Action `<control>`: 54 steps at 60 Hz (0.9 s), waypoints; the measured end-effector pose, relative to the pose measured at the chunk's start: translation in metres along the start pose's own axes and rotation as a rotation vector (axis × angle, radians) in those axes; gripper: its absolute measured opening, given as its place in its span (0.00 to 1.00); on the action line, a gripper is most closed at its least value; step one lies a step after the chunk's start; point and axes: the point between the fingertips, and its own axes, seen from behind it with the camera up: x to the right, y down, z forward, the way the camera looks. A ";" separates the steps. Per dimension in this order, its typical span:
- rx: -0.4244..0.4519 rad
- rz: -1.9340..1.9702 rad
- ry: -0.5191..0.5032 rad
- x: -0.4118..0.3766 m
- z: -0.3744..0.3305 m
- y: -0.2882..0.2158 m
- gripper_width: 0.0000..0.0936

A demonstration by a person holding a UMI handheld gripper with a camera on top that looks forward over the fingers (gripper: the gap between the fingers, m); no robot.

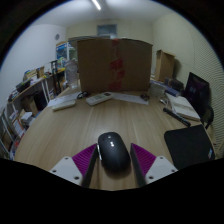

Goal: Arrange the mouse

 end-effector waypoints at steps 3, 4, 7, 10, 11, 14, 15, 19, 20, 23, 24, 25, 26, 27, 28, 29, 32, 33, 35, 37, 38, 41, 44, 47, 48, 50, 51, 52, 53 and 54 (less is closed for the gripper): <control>-0.006 0.005 0.018 0.000 0.003 -0.001 0.60; -0.012 0.007 0.027 -0.001 0.002 0.000 0.60; -0.041 0.015 0.046 -0.002 0.001 0.001 0.55; -0.076 0.030 0.072 -0.003 -0.001 0.003 0.50; -0.087 0.035 0.082 -0.003 -0.001 0.004 0.49; -0.107 0.041 0.113 -0.002 0.000 0.005 0.44; -0.110 0.040 0.123 -0.002 -0.001 0.005 0.43; -0.125 0.051 0.148 -0.003 -0.003 0.006 0.41; -0.132 0.060 0.152 -0.004 -0.004 0.006 0.40; -0.163 0.073 0.160 -0.008 -0.010 0.006 0.39; -0.168 0.078 0.158 -0.011 -0.013 0.005 0.39; -0.166 0.084 0.153 -0.015 -0.017 0.002 0.39; -0.158 0.089 0.148 -0.019 -0.022 -0.004 0.39; -0.147 0.092 0.144 -0.023 -0.027 -0.010 0.39; -0.137 0.094 0.141 -0.026 -0.031 -0.018 0.39; -0.123 0.091 0.138 -0.030 -0.039 -0.026 0.39; -0.063 0.070 0.117 -0.036 -0.060 -0.057 0.39; -0.039 0.063 0.110 -0.036 -0.067 -0.069 0.39; 0.011 0.051 0.098 -0.034 -0.080 -0.099 0.39; 0.066 0.039 0.099 -0.024 -0.095 -0.126 0.39; 0.093 0.034 0.105 -0.017 -0.103 -0.139 0.39; 0.166 0.020 0.130 0.014 -0.121 -0.175 0.39; 0.224 0.014 0.160 0.051 -0.137 -0.201 0.39; 0.260 -0.006 0.205 0.098 -0.146 -0.215 0.39; 0.264 -0.017 0.223 0.109 -0.149 -0.218 0.39; 0.278 -0.038 0.252 0.145 -0.149 -0.215 0.39; 0.279 -0.043 0.262 0.159 -0.148 -0.210 0.39; 0.271 -0.043 0.268 0.172 -0.148 -0.207 0.39; 0.261 -0.040 0.271 0.184 -0.144 -0.200 0.39; 0.245 -0.032 0.269 0.195 -0.140 -0.192 0.39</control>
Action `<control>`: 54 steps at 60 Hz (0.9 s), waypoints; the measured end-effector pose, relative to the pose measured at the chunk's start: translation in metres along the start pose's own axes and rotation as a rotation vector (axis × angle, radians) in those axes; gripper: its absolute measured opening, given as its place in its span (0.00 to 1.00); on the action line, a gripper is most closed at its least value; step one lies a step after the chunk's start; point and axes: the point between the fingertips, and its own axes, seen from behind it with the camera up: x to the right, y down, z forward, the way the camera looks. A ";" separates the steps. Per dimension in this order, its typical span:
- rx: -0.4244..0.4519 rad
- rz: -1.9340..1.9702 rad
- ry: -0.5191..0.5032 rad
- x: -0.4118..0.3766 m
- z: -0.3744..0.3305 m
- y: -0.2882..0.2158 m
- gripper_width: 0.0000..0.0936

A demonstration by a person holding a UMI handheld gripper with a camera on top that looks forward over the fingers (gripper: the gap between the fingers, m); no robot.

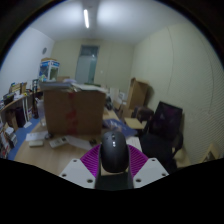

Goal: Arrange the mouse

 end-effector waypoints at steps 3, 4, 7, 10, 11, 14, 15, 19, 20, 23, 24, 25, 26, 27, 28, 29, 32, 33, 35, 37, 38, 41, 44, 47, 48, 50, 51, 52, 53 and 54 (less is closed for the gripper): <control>-0.072 0.023 -0.023 0.020 0.013 0.043 0.39; -0.096 0.030 -0.033 0.026 0.017 0.056 0.39; -0.154 0.047 -0.053 0.039 0.027 0.096 0.39; -0.231 0.056 -0.067 0.049 0.037 0.141 0.39; -0.259 0.055 -0.077 0.050 0.038 0.154 0.39; -0.311 0.050 -0.109 0.050 0.043 0.184 0.39; -0.318 0.053 -0.116 0.050 0.045 0.191 0.39; -0.343 0.057 -0.135 0.047 0.054 0.220 0.39; -0.352 0.055 -0.142 0.047 0.056 0.225 0.39; -0.372 0.051 -0.158 0.045 0.059 0.240 0.42; -0.333 0.059 -0.161 0.045 0.062 0.233 0.44; -0.333 0.058 -0.166 0.045 0.062 0.235 0.52; -0.336 0.057 -0.173 0.045 0.061 0.237 0.47; -0.327 0.062 -0.176 0.045 0.061 0.232 0.49; -0.335 0.063 -0.181 0.045 0.060 0.235 0.52; -0.342 0.065 -0.185 0.044 0.062 0.235 0.53; -0.368 0.077 -0.190 0.045 0.063 0.236 0.58; -0.383 0.082 -0.190 0.045 0.062 0.237 0.59; -0.422 0.092 -0.191 0.045 0.058 0.237 0.70; -0.460 0.099 -0.178 0.045 0.056 0.238 0.81; -0.470 0.102 -0.168 0.046 0.055 0.237 0.86; -0.450 0.105 -0.140 0.048 0.052 0.224 0.89; -0.443 0.106 -0.121 0.048 0.043 0.210 0.89; -0.440 0.113 -0.102 0.041 0.027 0.198 0.90; -0.437 0.115 -0.096 0.038 0.021 0.193 0.89; -0.432 0.120 -0.083 0.033 0.008 0.185 0.89; -0.430 0.122 -0.074 0.031 0.001 0.180 0.89; -0.428 0.125 -0.065 0.028 -0.006 0.176 0.89; -0.425 0.128 -0.056 0.025 -0.013 0.171 0.89; -0.421 0.130 -0.050 0.022 -0.021 0.167 0.89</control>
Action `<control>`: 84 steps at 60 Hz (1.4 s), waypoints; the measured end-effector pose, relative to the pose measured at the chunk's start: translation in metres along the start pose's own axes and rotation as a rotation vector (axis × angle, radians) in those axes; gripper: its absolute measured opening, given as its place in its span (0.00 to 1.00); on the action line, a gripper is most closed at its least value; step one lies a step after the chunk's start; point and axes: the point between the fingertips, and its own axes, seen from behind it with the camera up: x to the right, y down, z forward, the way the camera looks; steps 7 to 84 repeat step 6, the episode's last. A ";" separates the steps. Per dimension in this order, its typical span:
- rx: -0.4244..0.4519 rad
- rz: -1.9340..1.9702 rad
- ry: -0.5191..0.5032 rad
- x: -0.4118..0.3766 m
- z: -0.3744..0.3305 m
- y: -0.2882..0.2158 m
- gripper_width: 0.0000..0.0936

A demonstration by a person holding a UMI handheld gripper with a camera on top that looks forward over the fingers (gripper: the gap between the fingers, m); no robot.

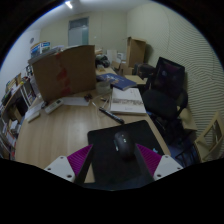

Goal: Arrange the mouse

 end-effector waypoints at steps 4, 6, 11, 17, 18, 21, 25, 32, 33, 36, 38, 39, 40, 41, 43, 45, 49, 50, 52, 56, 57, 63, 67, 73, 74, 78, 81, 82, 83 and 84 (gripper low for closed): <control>0.006 0.009 0.010 -0.020 -0.033 0.000 0.89; 0.003 0.016 0.013 -0.030 -0.047 0.003 0.89; 0.003 0.016 0.013 -0.030 -0.047 0.003 0.89; 0.003 0.016 0.013 -0.030 -0.047 0.003 0.89; 0.003 0.016 0.013 -0.030 -0.047 0.003 0.89; 0.003 0.016 0.013 -0.030 -0.047 0.003 0.89; 0.003 0.016 0.013 -0.030 -0.047 0.003 0.89; 0.003 0.016 0.013 -0.030 -0.047 0.003 0.89; 0.003 0.016 0.013 -0.030 -0.047 0.003 0.89; 0.003 0.016 0.013 -0.030 -0.047 0.003 0.89; 0.003 0.016 0.013 -0.030 -0.047 0.003 0.89; 0.003 0.016 0.013 -0.030 -0.047 0.003 0.89; 0.003 0.016 0.013 -0.030 -0.047 0.003 0.89; 0.003 0.016 0.013 -0.030 -0.047 0.003 0.89; 0.003 0.016 0.013 -0.030 -0.047 0.003 0.89; 0.003 0.016 0.013 -0.030 -0.047 0.003 0.89; 0.003 0.016 0.013 -0.030 -0.047 0.003 0.89; 0.003 0.016 0.013 -0.030 -0.047 0.003 0.89; 0.003 0.016 0.013 -0.030 -0.047 0.003 0.89; 0.003 0.016 0.013 -0.030 -0.047 0.003 0.89; 0.003 0.016 0.013 -0.030 -0.047 0.003 0.89; 0.003 0.016 0.013 -0.030 -0.047 0.003 0.89; 0.003 0.016 0.013 -0.030 -0.047 0.003 0.89; 0.003 0.016 0.013 -0.030 -0.047 0.003 0.89; 0.003 0.016 0.013 -0.030 -0.047 0.003 0.89; 0.003 0.016 0.013 -0.030 -0.047 0.003 0.89; 0.003 0.016 0.013 -0.030 -0.047 0.003 0.89; 0.003 0.016 0.013 -0.030 -0.047 0.003 0.89; 0.003 0.016 0.013 -0.030 -0.047 0.003 0.89; 0.003 0.016 0.013 -0.030 -0.047 0.003 0.89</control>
